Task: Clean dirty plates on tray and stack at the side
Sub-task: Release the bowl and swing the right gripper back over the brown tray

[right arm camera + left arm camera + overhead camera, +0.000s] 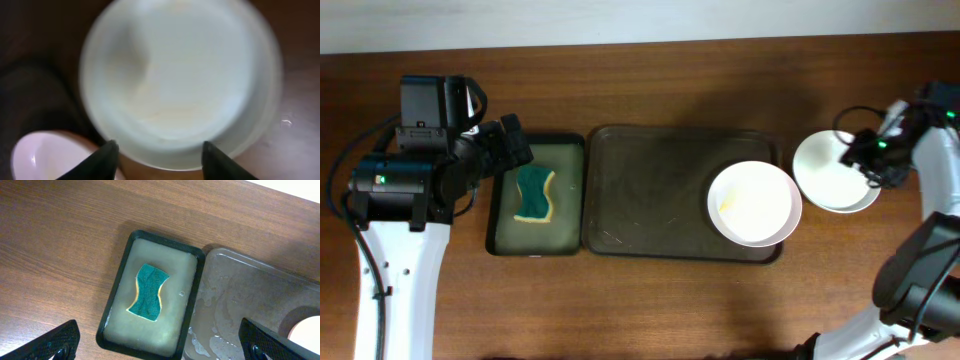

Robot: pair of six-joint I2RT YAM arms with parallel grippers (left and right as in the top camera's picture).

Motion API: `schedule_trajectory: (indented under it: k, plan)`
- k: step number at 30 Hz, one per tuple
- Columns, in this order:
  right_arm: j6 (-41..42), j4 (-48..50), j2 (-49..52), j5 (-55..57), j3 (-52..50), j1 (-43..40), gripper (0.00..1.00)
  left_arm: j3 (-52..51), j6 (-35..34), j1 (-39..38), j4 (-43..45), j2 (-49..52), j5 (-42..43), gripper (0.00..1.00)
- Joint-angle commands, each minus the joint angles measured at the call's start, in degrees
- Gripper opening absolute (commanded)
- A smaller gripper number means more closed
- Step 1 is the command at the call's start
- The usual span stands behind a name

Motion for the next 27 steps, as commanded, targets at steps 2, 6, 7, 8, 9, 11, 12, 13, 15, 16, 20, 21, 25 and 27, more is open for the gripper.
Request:
schedule_trajectory:
  k: [2, 6, 7, 8, 9, 11, 12, 13, 15, 16, 20, 21, 25, 27]
  plan:
    - [-2.1, 0.5, -0.1, -1.1, 3.4, 8.4, 0.31, 0.4, 0.5, -0.1, 0.1, 0.0, 0.4, 1.0]
    - [-2.0, -3.8, 1.2, -1.3, 13.7, 17.7, 0.25, 0.4, 0.5, -0.1, 0.1, 0.0, 0.4, 1.0]
    - [-1.8, -5.1, 2.2, -1.3, 17.0, 19.9, 0.25, 0.4, 0.5, -0.1, 0.1, 0.0, 0.4, 1.0]
    - [-1.8, -6.1, 3.3, -1.3, 20.3, 22.0, 0.25, 0.4, 0.5, -0.1, 0.1, 0.0, 0.4, 0.99]
    - [-1.8, -6.8, 4.9, -1.3, 24.0, 24.7, 0.25, 0.4, 0.5, -0.1, 0.1, 0.0, 0.4, 1.0]
    - [-1.8, -6.6, 8.7, -1.3, 30.4, 29.6, 0.25, 0.4, 0.5, -0.1, 0.1, 0.0, 0.4, 1.0]
    - [-1.6, -5.6, 10.8, -1.2, 32.9, 31.8, 0.25, 0.4, 0.5, -0.1, 0.1, 0.0, 0.4, 1.0]
    - [-1.5, -4.5, 12.6, -1.2, 34.4, 33.5, 0.23, 0.4, 0.5, -0.1, 0.1, 0.0, 0.4, 1.0]
    - [0.5, 0.1, 16.1, 0.7, 35.5, 36.6, 0.11, 0.4, 0.5, -0.1, 0.1, 0.0, 0.4, 1.0]
    - [1.4, 2.4, 17.5, 2.1, 35.5, 37.8, 0.04, 0.4, 0.5, -0.1, 0.1, 0.0, 0.4, 1.0]
    - [2.5, 10.4, 23.5, 4.8, 35.5, 41.7, 0.04, 0.4, 0.5, -0.1, 0.1, 0.0, 0.4, 0.99]
    - [2.6, 12.3, 24.7, 4.8, 35.5, 42.5, 0.04, 0.4, 0.5, -0.1, 0.1, 0.0, 0.4, 1.0]
    - [3.6, 18.4, 28.1, 4.9, 35.5, 45.5, 0.04, 0.4, 0.5, -0.1, 0.1, 0.0, 0.4, 0.99]
    - [3.6, 19.8, 29.1, 5.0, 35.5, 46.6, 0.04, 0.4, 0.5, -0.1, 0.1, 0.0, 0.4, 1.0]
